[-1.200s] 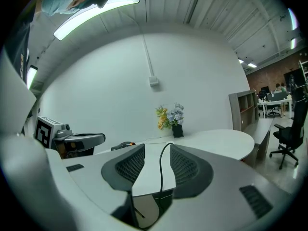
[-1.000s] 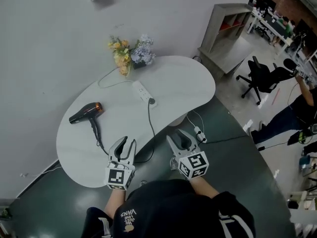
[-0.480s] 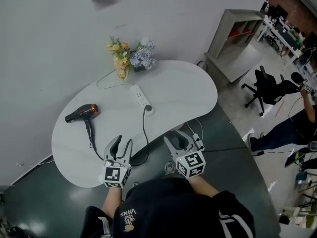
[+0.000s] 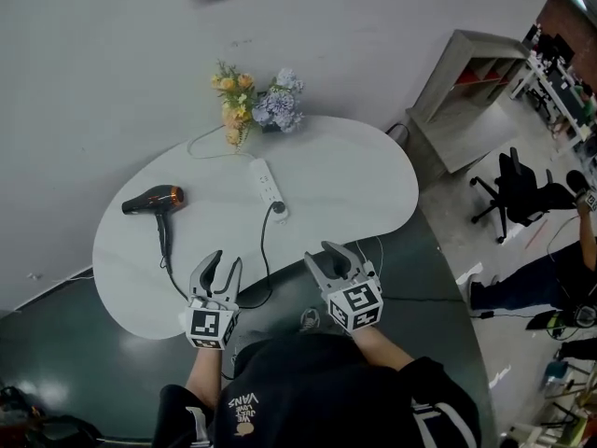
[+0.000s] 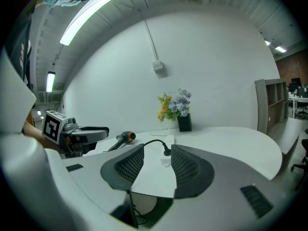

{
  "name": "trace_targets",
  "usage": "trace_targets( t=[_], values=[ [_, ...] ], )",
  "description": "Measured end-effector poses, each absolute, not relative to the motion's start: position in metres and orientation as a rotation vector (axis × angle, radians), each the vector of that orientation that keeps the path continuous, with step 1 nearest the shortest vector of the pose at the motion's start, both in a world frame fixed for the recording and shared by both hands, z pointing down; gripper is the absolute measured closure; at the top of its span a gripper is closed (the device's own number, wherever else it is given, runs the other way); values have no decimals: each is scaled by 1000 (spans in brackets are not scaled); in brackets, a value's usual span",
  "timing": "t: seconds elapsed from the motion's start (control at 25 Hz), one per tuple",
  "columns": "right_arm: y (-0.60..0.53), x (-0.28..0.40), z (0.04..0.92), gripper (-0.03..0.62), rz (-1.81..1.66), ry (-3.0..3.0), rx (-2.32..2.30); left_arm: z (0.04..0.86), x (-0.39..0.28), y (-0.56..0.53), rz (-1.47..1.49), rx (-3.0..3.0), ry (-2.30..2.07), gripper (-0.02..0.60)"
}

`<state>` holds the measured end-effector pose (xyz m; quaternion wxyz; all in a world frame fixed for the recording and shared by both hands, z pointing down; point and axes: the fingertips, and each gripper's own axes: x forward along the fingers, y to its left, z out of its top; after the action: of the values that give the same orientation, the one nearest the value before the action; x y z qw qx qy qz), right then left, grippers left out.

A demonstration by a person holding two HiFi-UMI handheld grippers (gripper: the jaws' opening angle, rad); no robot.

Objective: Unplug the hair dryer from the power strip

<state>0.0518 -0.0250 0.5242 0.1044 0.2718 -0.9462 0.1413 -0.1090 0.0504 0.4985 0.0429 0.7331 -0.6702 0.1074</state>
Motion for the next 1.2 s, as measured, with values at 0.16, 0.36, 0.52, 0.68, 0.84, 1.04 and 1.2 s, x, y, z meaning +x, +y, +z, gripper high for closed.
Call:
trace_targets(
  t=[0.16, 0.36, 0.52, 0.68, 0.84, 1.04, 1.2],
  values=[
    [-36, 52, 528, 433, 416, -2797, 745, 500, -106, 44, 338, 2215, -2083, 423],
    [-50, 47, 531, 434, 416, -2800, 718, 506, -103, 24, 374, 2238, -2050, 423],
    [-56, 38, 538, 434, 439, -2777, 714, 506, -112, 3, 412, 2262, -2017, 423],
    [-65, 24, 542, 434, 446, -2765, 745, 505, -123, -25, 452, 2329, -1949, 423],
    [-71, 9, 547, 434, 463, -2745, 774, 507, -129, -51, 491, 2408, -1859, 423],
    [-79, -5, 552, 434, 492, -2721, 836, 513, -133, -77, 561, 2506, -1728, 423],
    [-85, -14, 559, 434, 498, -2696, 869, 522, -137, -93, 599, 2553, -1644, 423]
  ],
)
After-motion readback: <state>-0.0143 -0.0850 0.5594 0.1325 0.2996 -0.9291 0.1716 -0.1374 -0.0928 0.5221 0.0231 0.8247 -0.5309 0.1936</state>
